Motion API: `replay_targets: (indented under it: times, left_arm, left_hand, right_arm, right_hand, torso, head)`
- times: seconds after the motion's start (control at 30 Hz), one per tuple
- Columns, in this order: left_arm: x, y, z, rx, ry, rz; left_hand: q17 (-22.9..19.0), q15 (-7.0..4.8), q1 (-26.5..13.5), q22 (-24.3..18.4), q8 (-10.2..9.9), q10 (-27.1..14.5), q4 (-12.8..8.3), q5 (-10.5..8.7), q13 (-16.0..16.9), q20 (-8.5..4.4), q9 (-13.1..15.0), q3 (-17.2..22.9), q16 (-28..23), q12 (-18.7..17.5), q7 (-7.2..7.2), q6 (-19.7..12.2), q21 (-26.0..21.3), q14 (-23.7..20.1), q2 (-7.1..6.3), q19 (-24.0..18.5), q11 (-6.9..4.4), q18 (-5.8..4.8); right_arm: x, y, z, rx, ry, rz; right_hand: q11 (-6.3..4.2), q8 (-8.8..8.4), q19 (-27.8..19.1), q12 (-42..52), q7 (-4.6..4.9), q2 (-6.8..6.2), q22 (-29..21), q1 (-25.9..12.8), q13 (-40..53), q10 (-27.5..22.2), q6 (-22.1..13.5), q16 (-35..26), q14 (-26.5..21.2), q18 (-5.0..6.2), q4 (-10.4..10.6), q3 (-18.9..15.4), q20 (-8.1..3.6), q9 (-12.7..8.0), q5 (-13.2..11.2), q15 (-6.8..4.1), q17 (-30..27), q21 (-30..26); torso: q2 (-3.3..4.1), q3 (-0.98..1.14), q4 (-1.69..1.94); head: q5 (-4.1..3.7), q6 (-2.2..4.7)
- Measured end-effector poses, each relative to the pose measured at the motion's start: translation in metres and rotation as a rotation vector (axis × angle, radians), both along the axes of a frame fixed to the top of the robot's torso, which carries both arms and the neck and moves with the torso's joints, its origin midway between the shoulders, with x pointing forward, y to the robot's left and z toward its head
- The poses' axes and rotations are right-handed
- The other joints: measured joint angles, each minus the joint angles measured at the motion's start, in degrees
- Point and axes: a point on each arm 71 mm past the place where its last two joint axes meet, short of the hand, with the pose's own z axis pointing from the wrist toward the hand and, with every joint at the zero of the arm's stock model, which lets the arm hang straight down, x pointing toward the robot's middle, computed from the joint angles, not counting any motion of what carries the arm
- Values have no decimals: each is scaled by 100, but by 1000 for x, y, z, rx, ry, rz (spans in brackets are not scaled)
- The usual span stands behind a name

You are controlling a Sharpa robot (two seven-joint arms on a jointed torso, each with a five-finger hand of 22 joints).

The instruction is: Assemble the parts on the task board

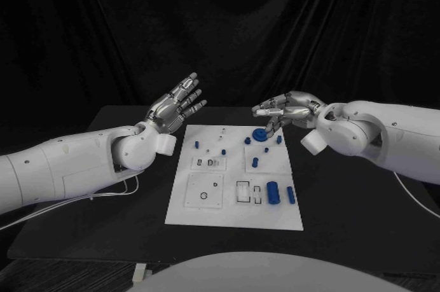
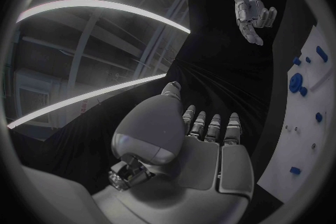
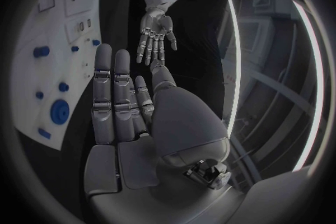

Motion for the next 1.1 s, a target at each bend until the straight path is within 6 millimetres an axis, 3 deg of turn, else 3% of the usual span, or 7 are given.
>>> replay_targets:
  times: [0.07, 0.23, 0.27, 0.3, 0.47, 0.77, 1.1]
  left_arm:
    - [-1, 4, 1, 4, -9, 3]
    - [-6, 13, 5, 48, -69, -10]
    - [-7, 14, 6, 63, -87, -19]
    - [-8, 15, 7, 74, -100, -27]
    - [-13, 10, 16, 111, -163, -74]
    - [-26, 6, 28, 131, -215, -121]
    - [-25, 9, 30, 150, -231, -126]
  left_hand:
    - [2, 19, 15, 5, 2, 3, -8, 73, 0, 10, 0, 6, 10, 14, 8, 8, 25, 20, -15, 10, 3, 0]
    - [11, 92, 158, 28, 2, 51, 1, 167, 6, 90, 0, 63, 36, 56, 86, 86, 77, 51, -27, 91, 50, 0]
    - [13, 102, 188, 41, 2, 62, 8, 186, 6, 115, 0, 69, 55, 63, 104, 104, 103, 61, -41, 116, 61, 0]
    - [13, 102, 188, 50, 2, 63, 8, 186, 6, 143, 0, 69, 55, 80, 110, 110, 104, 61, -41, 143, 63, 0]
    - [13, 142, 209, 52, 2, 65, 24, 186, 6, 162, 0, 85, 55, 80, 132, 89, 125, 61, -62, 163, 65, 0]
    - [18, 231, 292, 57, 2, 98, 24, 303, 6, 224, -1, 116, 77, 80, 235, 149, 125, 95, -39, 183, 198, 0]
    - [17, 265, 338, 56, 2, 98, 0, 363, 6, 244, -1, 140, 77, 80, 305, 140, 125, 102, -40, 163, 199, 0]
  right_arm:
    - [4, 0, 10, -101, -89, 26]
    - [10, 5, 37, -381, -338, 119]
    - [11, 6, 43, -452, -402, 144]
    - [11, 7, 47, -506, -449, 161]
    - [13, 9, 60, -793, -687, 245]
    - [15, 12, 66, -1123, -937, 327]
    - [18, 13, 68, -1216, -1010, 336]
  right_hand:
    - [-5, -61, 302, -51, -52, 3, 101, 130, -13, 217, 52, 110, 388, -1, -21, 21, -98, -34, -277, -90, 96, 194]
    - [-112, -225, 775, -386, -256, -106, 446, 372, -14, 578, 147, 593, 955, 0, -64, 244, -294, -50, -485, -278, 466, 728]
    - [-151, -270, 794, -509, -378, -146, 532, 412, -14, 660, 163, 679, 981, 0, -42, 307, -314, -50, -523, -304, 551, 832]
    - [-196, -301, 794, -623, -483, -177, 605, 438, -14, 722, 190, 754, 982, 0, -17, 369, -314, -50, -562, -306, 620, 912]
    - [-242, -339, 796, -912, -647, -321, 785, 371, -14, 1151, 296, 991, 982, 0, 71, 568, -315, -49, -583, -305, 803, 1107]
    - [-321, -502, 988, -1492, -686, -517, 1957, 357, -13, 1564, 294, 1860, 987, 1, 156, 964, -468, -39, -491, -425, 1518, 2059]
    - [-299, -538, 997, -1643, -655, -588, 2292, 293, -13, 1681, 326, 2323, 987, 0, 219, 1111, -477, -39, -517, -425, 1969, 2323]
  torso:
    - [0, 0, -1]
    - [4, -1, -11]
    - [10, -4, -11]
    - [18, -7, -11]
    - [102, -21, 9]
    - [348, -24, 80]
    - [676, -21, 222]
  head:
    - [-9, -13]
    - [3, -19]
    - [11, -20]
    - [15, -20]
    - [21, -20]
    - [20, 92]
    - [-49, 274]
